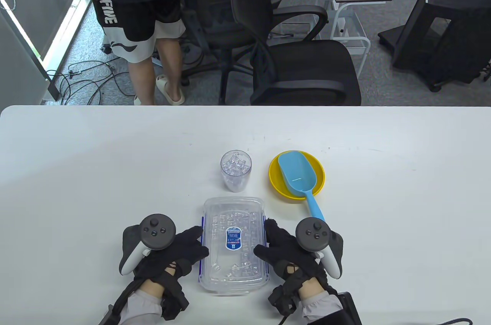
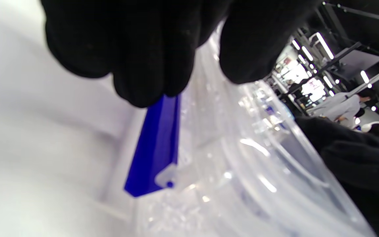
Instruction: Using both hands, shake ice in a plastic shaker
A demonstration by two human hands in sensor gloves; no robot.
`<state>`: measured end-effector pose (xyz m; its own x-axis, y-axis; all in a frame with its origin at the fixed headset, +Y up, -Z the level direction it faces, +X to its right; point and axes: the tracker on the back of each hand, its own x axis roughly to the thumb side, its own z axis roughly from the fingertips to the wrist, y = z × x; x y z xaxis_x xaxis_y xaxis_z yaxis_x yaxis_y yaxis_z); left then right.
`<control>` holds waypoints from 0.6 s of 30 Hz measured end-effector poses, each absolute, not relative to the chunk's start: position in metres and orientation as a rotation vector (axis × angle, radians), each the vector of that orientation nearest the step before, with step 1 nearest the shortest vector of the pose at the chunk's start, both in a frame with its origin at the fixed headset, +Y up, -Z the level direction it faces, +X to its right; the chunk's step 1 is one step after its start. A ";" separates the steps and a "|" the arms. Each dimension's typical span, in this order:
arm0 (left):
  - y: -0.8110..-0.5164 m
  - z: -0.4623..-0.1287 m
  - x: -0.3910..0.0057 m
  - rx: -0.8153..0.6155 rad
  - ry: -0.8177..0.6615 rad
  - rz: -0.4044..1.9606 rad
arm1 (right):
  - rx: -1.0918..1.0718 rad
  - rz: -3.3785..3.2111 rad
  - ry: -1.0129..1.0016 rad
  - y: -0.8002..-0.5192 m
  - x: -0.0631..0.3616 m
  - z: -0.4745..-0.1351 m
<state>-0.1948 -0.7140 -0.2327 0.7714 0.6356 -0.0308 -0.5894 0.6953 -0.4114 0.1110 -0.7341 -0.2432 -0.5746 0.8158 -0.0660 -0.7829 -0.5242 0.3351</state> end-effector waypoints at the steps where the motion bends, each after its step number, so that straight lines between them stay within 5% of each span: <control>1: -0.714 -0.233 -0.195 -0.415 -0.116 0.685 | 0.115 2.165 0.412 -0.733 0.110 -0.243; 9: -0.719 -0.233 -0.191 -0.452 -0.089 0.659 | 0.070 2.205 0.451 -0.740 0.109 -0.245; 14: -0.744 -0.234 -0.186 -0.677 -0.111 0.931 | 0.012 2.130 0.552 -0.749 0.112 -0.248; 18: -0.752 -0.233 -0.183 -0.726 -0.096 0.977 | -0.019 2.071 0.594 -0.754 0.115 -0.250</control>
